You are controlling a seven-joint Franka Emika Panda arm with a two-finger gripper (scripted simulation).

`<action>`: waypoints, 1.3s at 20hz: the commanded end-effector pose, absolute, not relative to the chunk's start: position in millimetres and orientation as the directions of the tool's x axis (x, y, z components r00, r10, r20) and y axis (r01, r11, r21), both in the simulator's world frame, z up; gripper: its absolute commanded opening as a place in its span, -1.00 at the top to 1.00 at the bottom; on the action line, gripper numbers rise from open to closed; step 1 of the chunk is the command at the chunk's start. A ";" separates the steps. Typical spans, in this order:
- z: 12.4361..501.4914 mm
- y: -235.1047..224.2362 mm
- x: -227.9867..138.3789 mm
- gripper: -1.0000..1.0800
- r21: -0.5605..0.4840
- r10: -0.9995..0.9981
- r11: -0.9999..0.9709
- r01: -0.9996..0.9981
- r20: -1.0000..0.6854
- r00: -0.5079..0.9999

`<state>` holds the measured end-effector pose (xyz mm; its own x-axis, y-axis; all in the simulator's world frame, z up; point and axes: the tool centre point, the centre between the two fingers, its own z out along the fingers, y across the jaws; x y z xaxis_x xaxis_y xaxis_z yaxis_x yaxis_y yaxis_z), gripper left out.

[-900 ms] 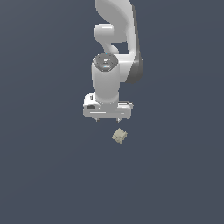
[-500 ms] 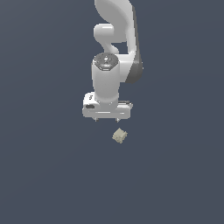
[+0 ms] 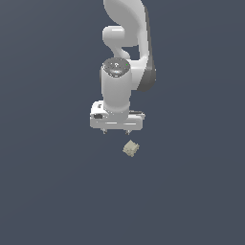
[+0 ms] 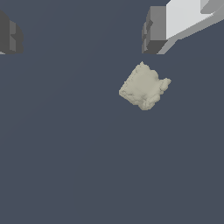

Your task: Pick up the object and move it to a goal position.

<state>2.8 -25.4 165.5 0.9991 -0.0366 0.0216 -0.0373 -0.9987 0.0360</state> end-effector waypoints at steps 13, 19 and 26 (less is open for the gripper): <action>141.5 -2.6 7.1 -0.92 0.017 -0.233 -0.972 -0.233 0.018 0.972; 123.7 13.9 9.2 -0.92 0.008 -0.372 -0.928 -0.372 0.013 0.928; 105.0 30.7 10.3 -0.92 0.002 -0.510 -0.860 -0.510 0.005 0.860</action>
